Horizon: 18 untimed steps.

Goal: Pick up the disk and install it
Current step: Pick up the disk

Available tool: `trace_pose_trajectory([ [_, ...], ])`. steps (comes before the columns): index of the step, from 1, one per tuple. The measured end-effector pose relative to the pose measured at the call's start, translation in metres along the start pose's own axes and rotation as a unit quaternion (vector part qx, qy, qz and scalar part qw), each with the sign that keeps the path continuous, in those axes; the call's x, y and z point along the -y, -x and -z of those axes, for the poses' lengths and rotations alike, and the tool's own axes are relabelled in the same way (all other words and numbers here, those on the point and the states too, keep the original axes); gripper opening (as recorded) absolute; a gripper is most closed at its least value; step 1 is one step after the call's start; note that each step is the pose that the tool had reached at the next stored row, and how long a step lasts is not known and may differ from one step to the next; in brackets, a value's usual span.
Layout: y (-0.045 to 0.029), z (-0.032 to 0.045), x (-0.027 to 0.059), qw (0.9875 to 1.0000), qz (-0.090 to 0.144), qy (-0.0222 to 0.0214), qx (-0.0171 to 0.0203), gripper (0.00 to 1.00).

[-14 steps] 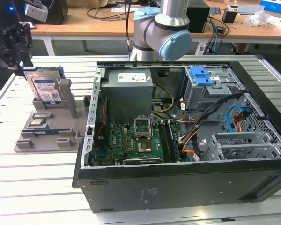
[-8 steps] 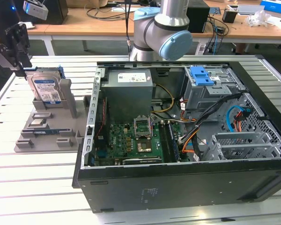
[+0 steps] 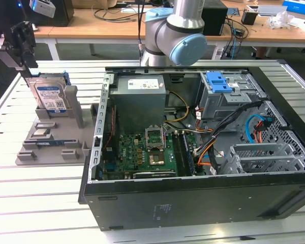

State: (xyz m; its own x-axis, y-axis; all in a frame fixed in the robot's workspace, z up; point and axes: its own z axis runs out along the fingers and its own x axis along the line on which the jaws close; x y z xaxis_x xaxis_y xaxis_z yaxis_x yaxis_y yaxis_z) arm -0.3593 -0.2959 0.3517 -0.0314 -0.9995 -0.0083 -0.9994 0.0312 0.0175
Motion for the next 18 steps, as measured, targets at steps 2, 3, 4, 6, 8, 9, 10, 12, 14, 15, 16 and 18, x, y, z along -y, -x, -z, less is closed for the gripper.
trace_pose_trajectory([
  [2,0.0087,-0.0007,-0.0002,1.0000,0.000,-0.0001,0.0000,0.48],
  [3,0.0132,-0.0012,-0.0004,1.0000,0.000,-0.0001,0.0000,0.48],
  [4,0.0198,-0.0021,-0.0006,1.0000,0.000,0.0000,0.0000,0.48],
  [6,0.0246,-0.0048,-0.0007,1.0000,0.000,-0.0001,0.0001,0.48],
  [8,0.0244,-0.0087,-0.0008,1.0000,0.000,-0.0002,-0.0011,0.48],
  [9,0.0240,-0.0092,-0.0010,1.0000,0.000,-0.0001,-0.0022,0.48],
  [10,0.0230,-0.0095,-0.0013,1.0000,0.000,-0.0002,-0.0041,0.48],
  [12,0.0202,-0.0105,-0.0017,1.0000,0.000,-0.0003,-0.0070,0.48],
  [14,0.0179,-0.0147,-0.0016,1.0000,0.000,-0.0003,-0.0073,0.48],
  [15,0.0179,-0.0165,-0.0016,1.0000,0.000,-0.0003,-0.0073,0.48],
  [16,0.0179,-0.0190,-0.0016,1.0000,0.000,-0.0003,-0.0073,0.48],
  [18,0.0178,-0.0249,-0.0014,1.0000,0.001,-0.0002,-0.0073,0.48],
])
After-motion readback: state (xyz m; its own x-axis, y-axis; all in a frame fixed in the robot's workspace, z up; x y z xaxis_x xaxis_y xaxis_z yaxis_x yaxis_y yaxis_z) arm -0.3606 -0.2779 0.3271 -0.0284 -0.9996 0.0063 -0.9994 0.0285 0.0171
